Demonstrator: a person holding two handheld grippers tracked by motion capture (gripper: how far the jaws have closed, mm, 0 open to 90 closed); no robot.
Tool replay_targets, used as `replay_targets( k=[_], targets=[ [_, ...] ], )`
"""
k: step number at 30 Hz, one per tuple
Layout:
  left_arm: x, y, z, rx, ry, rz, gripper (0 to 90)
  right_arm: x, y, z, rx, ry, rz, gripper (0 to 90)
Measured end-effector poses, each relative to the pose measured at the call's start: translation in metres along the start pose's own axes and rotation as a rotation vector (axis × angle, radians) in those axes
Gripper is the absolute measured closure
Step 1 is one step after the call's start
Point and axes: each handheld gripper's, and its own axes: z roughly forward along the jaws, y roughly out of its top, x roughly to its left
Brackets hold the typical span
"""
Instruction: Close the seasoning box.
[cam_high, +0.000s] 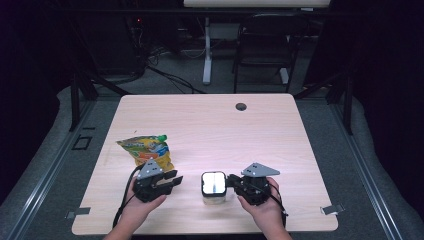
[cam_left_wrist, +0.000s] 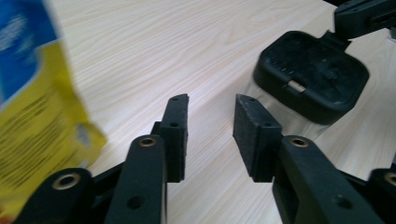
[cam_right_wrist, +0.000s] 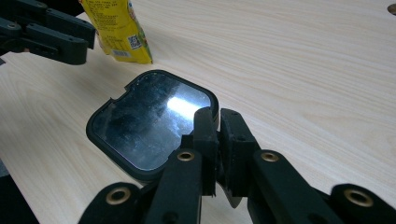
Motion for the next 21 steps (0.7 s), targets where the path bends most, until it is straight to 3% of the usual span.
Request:
replay_targets(
  k=[5,10,21],
  targets=[
    [-0.012,0.007,0.009,0.003,-0.028,0.03,76.5,0.0,-0.001,0.0,-0.002,-0.003,-0.013,85.4],
    [-0.015,-0.001,0.011,0.009,-0.111,0.034,89.1,0.001,-0.002,-0.001,-0.012,0.001,-0.011,85.3],
    [-0.032,-0.012,0.024,0.063,-0.162,0.073,90.0,-0.002,-0.003,-0.001,-0.015,0.018,0.012,85.2]
  ],
)
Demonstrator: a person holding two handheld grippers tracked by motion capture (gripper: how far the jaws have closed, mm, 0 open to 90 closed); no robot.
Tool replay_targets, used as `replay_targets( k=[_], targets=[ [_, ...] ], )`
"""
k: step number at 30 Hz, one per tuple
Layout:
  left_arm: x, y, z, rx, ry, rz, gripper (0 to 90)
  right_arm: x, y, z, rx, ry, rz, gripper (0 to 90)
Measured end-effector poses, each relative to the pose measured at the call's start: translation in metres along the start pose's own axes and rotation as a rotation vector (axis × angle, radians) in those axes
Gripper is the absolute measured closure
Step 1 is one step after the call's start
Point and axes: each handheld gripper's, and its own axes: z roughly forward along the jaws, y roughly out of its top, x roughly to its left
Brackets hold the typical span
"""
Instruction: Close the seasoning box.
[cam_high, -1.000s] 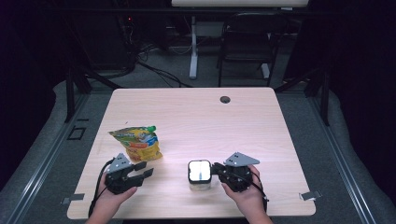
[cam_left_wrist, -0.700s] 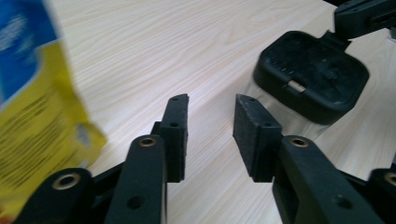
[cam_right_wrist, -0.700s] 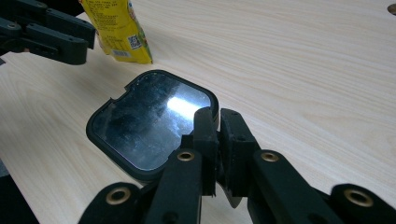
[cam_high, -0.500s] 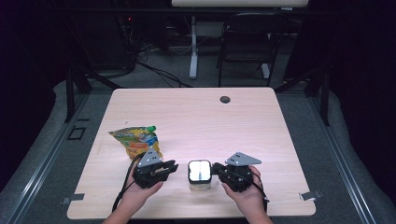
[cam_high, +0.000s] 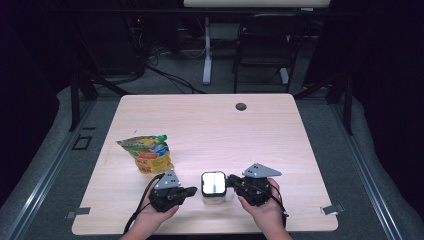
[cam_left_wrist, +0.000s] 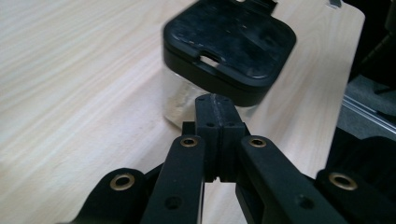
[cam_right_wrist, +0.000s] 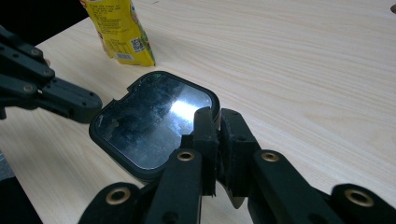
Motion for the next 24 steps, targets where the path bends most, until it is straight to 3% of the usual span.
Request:
replay_targets(
  k=[9,24],
  targets=[
    [-0.0044,0.0006,0.0068,0.017,-0.005,0.011,90.0,-0.0008,-0.0006,0.0001,-0.006,0.004,0.003,84.9],
    [-0.0051,0.0046,0.0,-0.017,-0.018,0.01,90.0,-0.0008,-0.0011,-0.0001,-0.007,0.002,0.008,84.8]
  ],
)
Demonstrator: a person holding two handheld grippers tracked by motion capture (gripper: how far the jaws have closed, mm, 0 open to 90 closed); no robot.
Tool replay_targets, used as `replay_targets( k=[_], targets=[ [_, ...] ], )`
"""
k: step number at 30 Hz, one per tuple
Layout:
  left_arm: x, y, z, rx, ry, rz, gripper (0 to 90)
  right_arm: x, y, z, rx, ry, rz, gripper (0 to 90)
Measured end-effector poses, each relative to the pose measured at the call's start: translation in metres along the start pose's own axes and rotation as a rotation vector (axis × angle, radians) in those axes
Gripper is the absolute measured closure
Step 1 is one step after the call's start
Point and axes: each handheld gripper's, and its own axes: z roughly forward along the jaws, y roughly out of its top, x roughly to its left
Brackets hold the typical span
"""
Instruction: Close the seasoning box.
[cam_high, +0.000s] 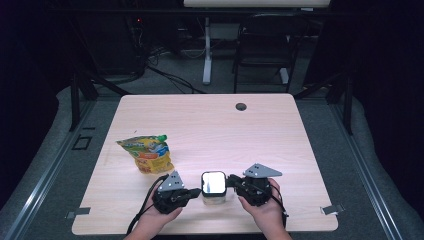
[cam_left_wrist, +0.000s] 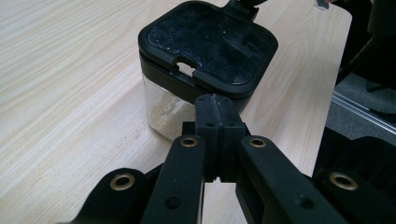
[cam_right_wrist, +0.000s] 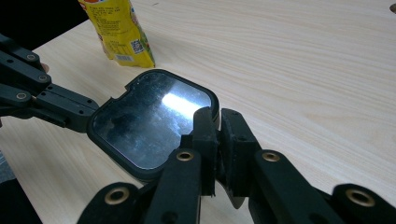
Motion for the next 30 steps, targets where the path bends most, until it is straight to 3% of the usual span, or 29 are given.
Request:
replay_targets(
  k=[16,26,30],
  targets=[
    [-0.003,0.005,0.0,-0.023,-0.007,0.012,90.0,-0.001,-0.001,-0.001,-0.003,-0.006,0.004,82.0],
    [-0.004,0.013,0.0,-0.038,-0.015,0.02,90.0,0.001,-0.006,-0.009,-0.016,0.001,-0.03,73.5],
    [-0.004,0.018,-0.001,-0.041,-0.025,0.027,89.8,0.004,-0.01,-0.014,-0.011,0.015,-0.066,68.3]
  ],
)
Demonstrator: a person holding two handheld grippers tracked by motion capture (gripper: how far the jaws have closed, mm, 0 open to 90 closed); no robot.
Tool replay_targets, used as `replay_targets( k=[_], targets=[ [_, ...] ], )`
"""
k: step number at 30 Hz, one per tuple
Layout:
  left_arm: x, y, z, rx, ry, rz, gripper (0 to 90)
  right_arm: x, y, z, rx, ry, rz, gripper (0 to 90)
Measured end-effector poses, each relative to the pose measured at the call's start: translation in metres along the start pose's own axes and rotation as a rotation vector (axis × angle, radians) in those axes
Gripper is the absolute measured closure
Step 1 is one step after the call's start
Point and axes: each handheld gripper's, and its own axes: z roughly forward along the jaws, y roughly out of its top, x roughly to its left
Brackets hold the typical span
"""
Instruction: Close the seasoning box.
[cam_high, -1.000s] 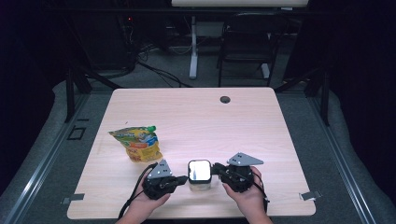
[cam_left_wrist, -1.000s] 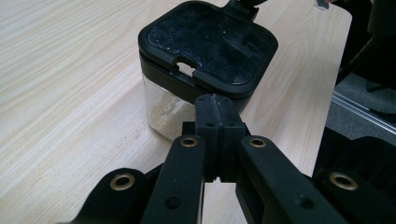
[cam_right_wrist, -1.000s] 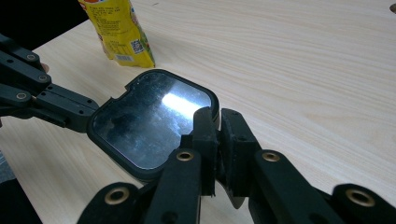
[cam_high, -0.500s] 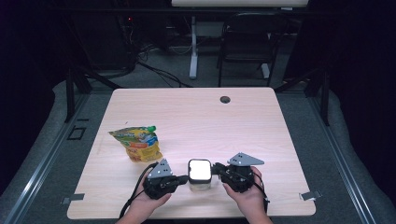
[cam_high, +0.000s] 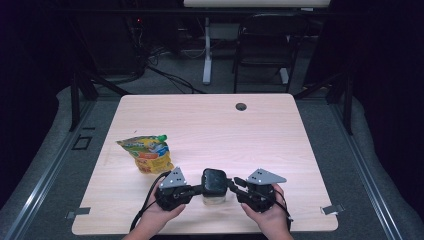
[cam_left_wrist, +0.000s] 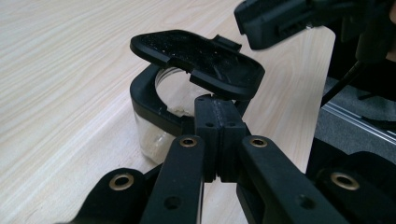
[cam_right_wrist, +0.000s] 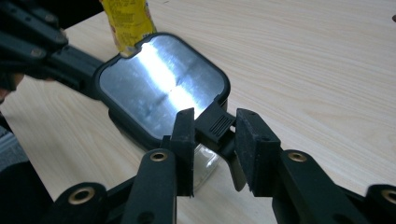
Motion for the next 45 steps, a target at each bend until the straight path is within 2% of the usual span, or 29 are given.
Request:
replay_targets(
  k=[9,14,20,24,26,29,33,45],
  targets=[
    [-0.002,0.012,0.002,-0.02,-0.008,0.018,89.7,0.015,-0.006,-0.005,0.015,-0.003,-0.097,59.7],
    [-0.003,0.015,0.001,-0.015,0.001,0.018,89.9,0.021,-0.007,-0.002,0.011,-0.002,-0.119,53.7],
    [-0.004,0.016,0.0,-0.028,-0.001,0.013,89.8,0.029,-0.005,0.005,0.009,-0.008,-0.169,48.9],
    [-0.004,0.016,-0.001,-0.031,0.004,0.009,89.7,0.036,-0.004,0.01,-0.005,-0.029,-0.227,47.1],
    [-0.004,0.016,-0.001,-0.033,0.005,0.01,89.7,0.038,-0.004,0.012,-0.025,-0.05,-0.238,48.2],
    [-0.005,0.015,-0.002,-0.034,0.004,0.007,89.6,0.037,-0.002,0.013,-0.045,-0.054,-0.225,51.6],
    [-0.004,0.014,-0.002,-0.027,0.012,0.007,88.8,0.037,-0.002,0.012,-0.041,-0.052,-0.238,54.7],
    [0.01,0.007,-0.004,-0.021,0.05,-0.019,86.8,0.035,-0.004,0.003,-0.068,-0.057,-0.224,62.1]
  ],
)
